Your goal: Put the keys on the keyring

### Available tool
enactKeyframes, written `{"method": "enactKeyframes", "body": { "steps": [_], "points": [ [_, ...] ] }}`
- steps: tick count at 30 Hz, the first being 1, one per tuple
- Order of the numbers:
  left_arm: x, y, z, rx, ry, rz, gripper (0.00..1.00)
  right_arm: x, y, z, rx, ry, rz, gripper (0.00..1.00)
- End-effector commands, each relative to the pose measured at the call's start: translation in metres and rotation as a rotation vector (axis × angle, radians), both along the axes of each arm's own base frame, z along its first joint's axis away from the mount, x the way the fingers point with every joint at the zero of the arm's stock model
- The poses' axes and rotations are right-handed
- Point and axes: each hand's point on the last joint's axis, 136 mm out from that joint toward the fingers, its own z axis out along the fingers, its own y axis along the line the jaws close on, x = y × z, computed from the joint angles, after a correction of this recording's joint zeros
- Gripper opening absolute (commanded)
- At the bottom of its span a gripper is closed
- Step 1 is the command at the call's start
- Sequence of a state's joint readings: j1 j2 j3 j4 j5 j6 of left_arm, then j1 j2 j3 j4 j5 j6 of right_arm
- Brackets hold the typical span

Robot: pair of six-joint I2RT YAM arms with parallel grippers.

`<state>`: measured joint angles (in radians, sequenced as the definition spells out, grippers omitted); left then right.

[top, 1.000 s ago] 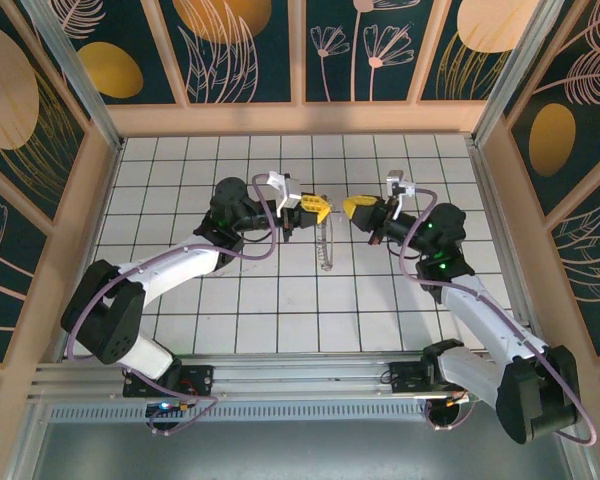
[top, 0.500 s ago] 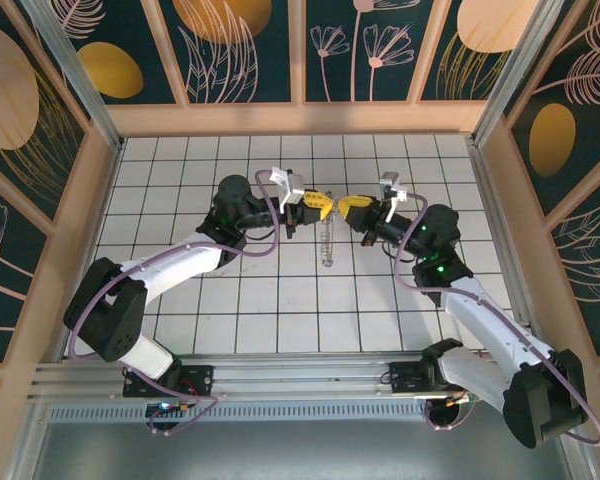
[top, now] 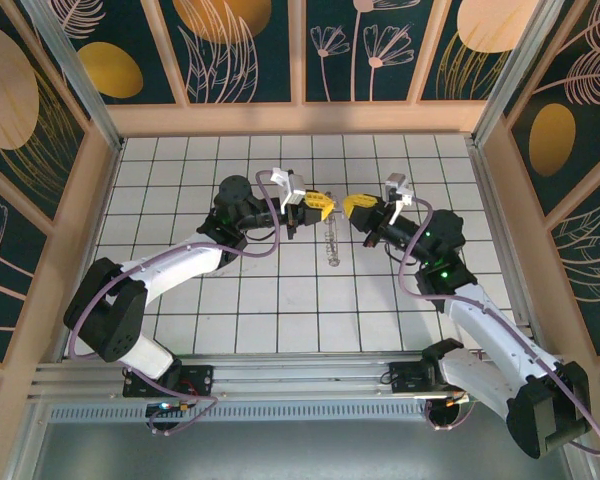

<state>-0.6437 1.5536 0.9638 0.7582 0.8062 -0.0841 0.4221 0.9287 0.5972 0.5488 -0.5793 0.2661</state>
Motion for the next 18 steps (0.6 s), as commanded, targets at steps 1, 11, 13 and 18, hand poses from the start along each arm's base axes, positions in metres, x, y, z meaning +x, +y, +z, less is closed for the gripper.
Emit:
{"method": "enactKeyframes", "body": {
  "steps": [1,11,13,18],
  "points": [
    [-0.0037,-0.0024,0.0231,-0.052,-0.055,-0.011,0.00,-0.0031,0.0048,0.0049,-0.007,-0.040,0.015,0.00],
    [-0.0046,-0.0033,0.0246,-0.055,-0.061,-0.011,0.00,0.0004,0.0132,0.0012,-0.022,-0.032,0.030,0.00],
    [-0.0048,-0.0036,0.0239,-0.054,-0.060,-0.014,0.00,0.0015,0.0137,0.0016,-0.020,-0.033,0.028,0.00],
    [-0.0062,-0.0036,0.0228,-0.053,-0.062,-0.021,0.00,0.0053,0.0122,0.0017,-0.020,-0.032,0.007,0.00]
  ]
}}
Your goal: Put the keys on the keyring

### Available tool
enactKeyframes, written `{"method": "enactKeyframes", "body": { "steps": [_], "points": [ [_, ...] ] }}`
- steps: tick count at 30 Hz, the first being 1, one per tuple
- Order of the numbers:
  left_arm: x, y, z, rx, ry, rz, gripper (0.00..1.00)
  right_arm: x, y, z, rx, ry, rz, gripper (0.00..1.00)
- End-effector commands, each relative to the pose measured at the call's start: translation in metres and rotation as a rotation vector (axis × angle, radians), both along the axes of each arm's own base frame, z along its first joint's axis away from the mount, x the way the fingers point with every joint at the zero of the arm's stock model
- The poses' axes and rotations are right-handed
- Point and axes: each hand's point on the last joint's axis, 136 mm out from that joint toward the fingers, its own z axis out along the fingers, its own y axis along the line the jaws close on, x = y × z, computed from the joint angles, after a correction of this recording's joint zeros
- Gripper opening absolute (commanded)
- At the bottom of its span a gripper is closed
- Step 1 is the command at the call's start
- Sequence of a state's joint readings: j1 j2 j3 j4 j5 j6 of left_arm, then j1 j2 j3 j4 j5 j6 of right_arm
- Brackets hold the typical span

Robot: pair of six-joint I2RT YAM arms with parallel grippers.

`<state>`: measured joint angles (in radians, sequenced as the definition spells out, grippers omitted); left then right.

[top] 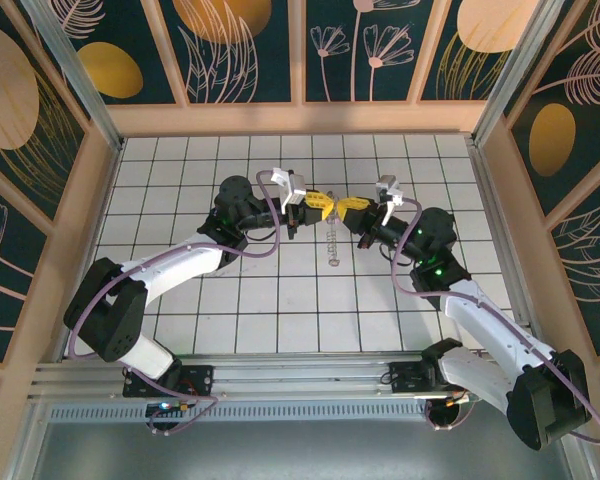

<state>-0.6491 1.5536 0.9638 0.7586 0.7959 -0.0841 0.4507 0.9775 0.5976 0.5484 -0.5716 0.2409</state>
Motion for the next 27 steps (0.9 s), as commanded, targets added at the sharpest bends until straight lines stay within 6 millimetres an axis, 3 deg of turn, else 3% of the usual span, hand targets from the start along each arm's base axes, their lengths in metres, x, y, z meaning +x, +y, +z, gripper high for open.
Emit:
{"method": "enactKeyframes", "body": {
  "steps": [1,10,23,24,27],
  "points": [
    [-0.006,-0.002,0.023,-0.053,-0.065,-0.028,0.00,0.002,0.000,0.017,0.014,-0.055,-0.018,0.00],
    [-0.009,-0.002,0.025,-0.064,-0.077,-0.036,0.00,0.017,-0.012,0.006,-0.003,-0.006,-0.100,0.00],
    [-0.010,0.001,0.035,-0.088,-0.104,-0.022,0.00,0.017,-0.016,-0.013,-0.007,0.058,-0.093,0.00],
    [-0.010,0.002,0.026,-0.077,-0.091,-0.018,0.00,0.017,-0.016,-0.015,-0.008,0.063,-0.093,0.00],
    [-0.011,0.003,0.026,-0.081,-0.091,-0.017,0.00,0.016,-0.019,-0.020,-0.003,0.079,-0.087,0.00]
  ]
}}
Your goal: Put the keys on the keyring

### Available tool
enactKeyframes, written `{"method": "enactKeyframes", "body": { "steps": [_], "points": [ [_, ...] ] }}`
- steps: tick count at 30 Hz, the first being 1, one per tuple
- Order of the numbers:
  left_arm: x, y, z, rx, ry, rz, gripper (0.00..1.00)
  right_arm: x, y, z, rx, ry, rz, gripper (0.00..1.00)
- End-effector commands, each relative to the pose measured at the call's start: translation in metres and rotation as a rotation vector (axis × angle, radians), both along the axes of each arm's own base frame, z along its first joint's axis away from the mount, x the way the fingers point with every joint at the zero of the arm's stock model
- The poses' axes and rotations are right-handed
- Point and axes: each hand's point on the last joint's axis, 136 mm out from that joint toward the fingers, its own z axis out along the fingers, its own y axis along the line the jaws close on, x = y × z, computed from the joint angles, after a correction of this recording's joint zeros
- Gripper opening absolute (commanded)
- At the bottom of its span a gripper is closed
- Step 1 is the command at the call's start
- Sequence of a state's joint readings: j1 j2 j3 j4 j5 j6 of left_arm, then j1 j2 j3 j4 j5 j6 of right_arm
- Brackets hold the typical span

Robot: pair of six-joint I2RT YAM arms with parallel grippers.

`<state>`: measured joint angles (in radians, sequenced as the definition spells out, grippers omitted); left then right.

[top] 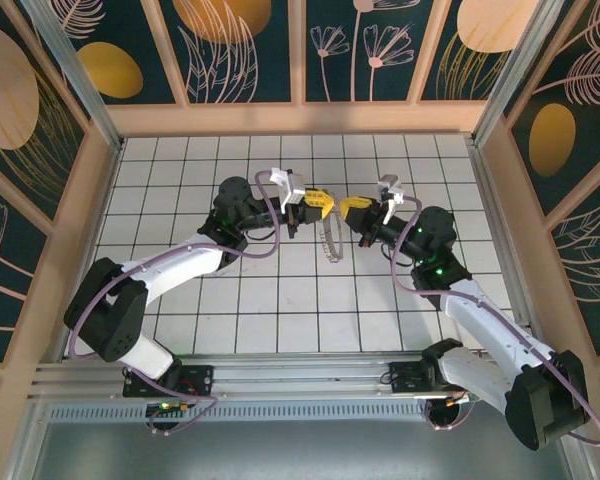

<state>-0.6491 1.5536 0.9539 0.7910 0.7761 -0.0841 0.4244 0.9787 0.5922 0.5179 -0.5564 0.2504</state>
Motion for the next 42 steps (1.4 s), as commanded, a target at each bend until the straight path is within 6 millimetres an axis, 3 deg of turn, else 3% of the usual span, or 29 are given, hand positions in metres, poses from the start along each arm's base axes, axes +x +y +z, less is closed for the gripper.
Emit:
{"method": "enactKeyframes", "body": {
  "steps": [1,16,29,33,40,42],
  "points": [
    [-0.013,0.001,0.024,-0.065,-0.075,-0.037,0.00,0.006,-0.011,-0.011,0.009,0.041,-0.040,0.00],
    [-0.013,0.001,0.022,-0.072,-0.071,-0.042,0.00,-0.011,0.005,-0.019,0.018,0.078,0.154,0.00],
    [-0.015,-0.001,0.017,-0.064,-0.058,-0.062,0.00,-0.008,0.007,-0.012,0.032,0.067,0.158,0.00],
    [-0.016,-0.001,0.017,-0.063,-0.057,-0.072,0.00,-0.006,0.009,-0.010,0.043,0.061,0.166,0.13],
    [-0.017,-0.002,0.018,-0.061,-0.057,-0.075,0.00,-0.005,0.012,-0.005,0.054,0.041,0.188,0.16],
    [-0.017,-0.002,0.018,-0.061,-0.057,-0.075,0.00,-0.006,0.012,-0.003,0.056,0.033,0.195,0.22]
  ]
}}
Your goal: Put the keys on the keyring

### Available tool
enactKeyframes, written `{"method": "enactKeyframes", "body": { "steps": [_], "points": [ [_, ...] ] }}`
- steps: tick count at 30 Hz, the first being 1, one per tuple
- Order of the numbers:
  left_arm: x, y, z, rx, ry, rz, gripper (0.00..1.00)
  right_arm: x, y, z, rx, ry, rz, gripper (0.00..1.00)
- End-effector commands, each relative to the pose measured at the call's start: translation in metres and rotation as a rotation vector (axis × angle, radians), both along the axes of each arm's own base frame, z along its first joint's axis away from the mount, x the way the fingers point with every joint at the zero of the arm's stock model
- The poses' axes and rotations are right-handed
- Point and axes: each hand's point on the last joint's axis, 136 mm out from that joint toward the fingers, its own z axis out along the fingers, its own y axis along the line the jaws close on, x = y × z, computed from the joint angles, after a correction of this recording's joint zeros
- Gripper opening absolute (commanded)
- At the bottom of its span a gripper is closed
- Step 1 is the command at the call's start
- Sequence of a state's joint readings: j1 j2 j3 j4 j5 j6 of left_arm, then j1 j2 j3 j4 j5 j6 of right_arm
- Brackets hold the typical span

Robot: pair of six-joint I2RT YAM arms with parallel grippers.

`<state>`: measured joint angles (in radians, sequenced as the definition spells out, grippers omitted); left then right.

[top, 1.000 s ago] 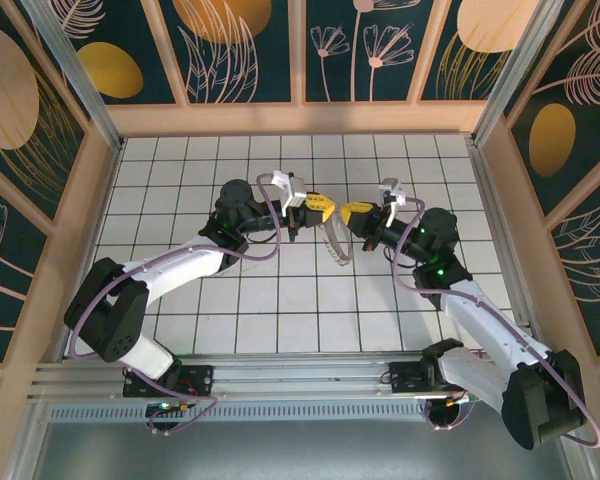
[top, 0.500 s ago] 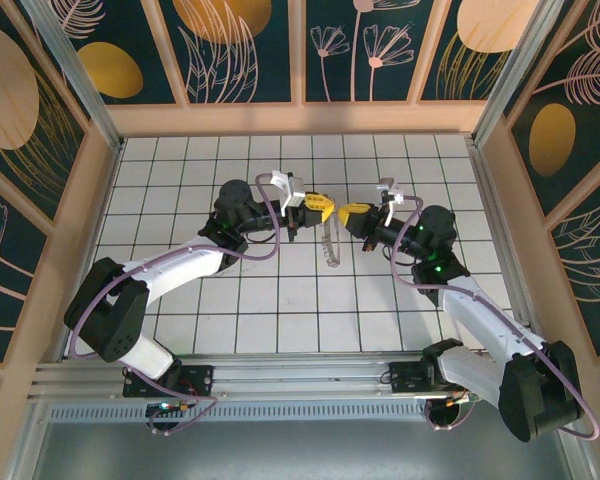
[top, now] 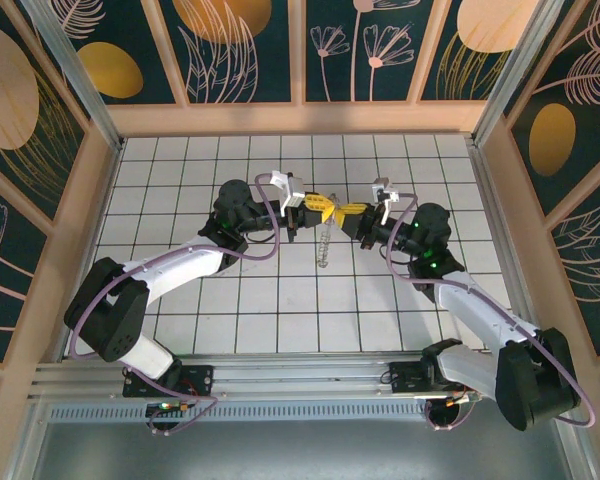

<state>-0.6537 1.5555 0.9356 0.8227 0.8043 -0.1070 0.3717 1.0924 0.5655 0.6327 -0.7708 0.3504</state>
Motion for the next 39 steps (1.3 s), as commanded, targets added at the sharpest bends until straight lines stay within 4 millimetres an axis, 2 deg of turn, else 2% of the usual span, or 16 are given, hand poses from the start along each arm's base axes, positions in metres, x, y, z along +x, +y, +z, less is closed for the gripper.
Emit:
{"method": "enactKeyframes", "body": {
  "steps": [1,5,13,18,30,39],
  "points": [
    [-0.009,-0.001,0.021,-0.054,-0.068,-0.040,0.00,-0.004,0.001,0.023,0.031,-0.076,0.030,0.25],
    [-0.008,-0.001,0.021,-0.054,-0.068,-0.039,0.00,-0.006,-0.001,0.023,0.017,-0.083,0.029,0.33],
    [-0.008,-0.001,0.022,-0.054,-0.073,-0.035,0.00,-0.019,-0.024,0.023,-0.006,-0.089,0.030,0.39],
    [-0.008,-0.001,0.022,-0.053,-0.069,-0.038,0.00,-0.023,-0.034,0.028,-0.003,-0.100,0.003,0.40],
    [-0.004,-0.004,0.021,-0.070,-0.025,-0.047,0.00,-0.017,-0.023,0.040,0.062,-0.135,0.067,0.40],
    [-0.003,-0.006,0.020,-0.081,-0.012,-0.057,0.00,-0.014,-0.013,0.039,0.079,-0.143,0.094,0.39]
  ]
}}
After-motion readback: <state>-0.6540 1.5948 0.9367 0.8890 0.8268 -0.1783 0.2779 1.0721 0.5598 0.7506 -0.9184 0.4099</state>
